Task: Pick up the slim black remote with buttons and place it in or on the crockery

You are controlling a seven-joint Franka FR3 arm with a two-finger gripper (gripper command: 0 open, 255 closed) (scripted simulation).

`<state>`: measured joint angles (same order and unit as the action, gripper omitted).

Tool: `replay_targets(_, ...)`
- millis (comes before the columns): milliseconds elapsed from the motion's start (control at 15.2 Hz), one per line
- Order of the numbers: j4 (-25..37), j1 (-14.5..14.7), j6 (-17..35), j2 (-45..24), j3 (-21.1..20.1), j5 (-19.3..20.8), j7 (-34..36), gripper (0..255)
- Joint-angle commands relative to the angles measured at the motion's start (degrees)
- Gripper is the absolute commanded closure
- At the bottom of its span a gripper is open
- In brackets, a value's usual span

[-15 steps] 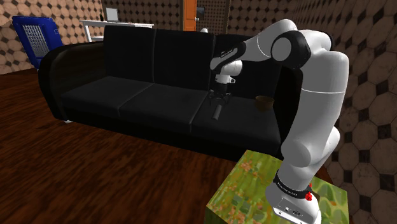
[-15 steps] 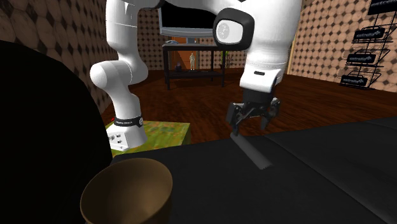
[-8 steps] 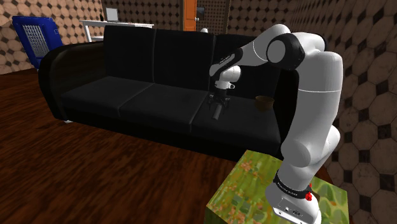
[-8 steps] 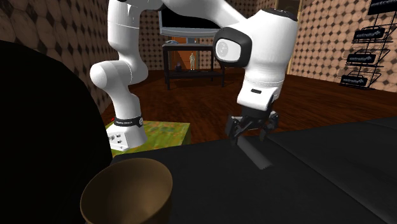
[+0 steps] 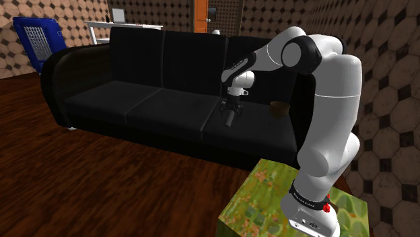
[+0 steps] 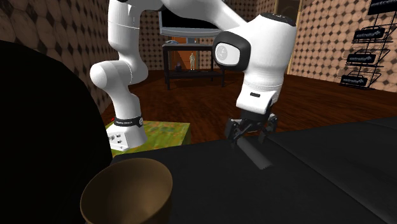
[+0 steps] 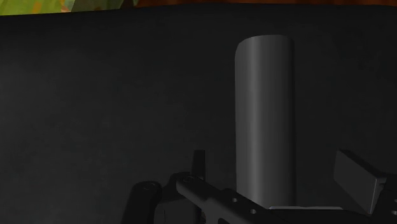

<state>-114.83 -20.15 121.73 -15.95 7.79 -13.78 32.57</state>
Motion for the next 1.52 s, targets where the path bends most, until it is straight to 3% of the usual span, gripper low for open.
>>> replay_targets(0,0.0,0.0,0.0,0.0,0.0,0.0,0.0,255)
replay_targets(594,0.0,0.0,0.0,0.0,0.0,0.0,0.0,255)
replay_targets(1452,3.8,0.2,-8.5,5.0,0.5,1.7,2.2,255)
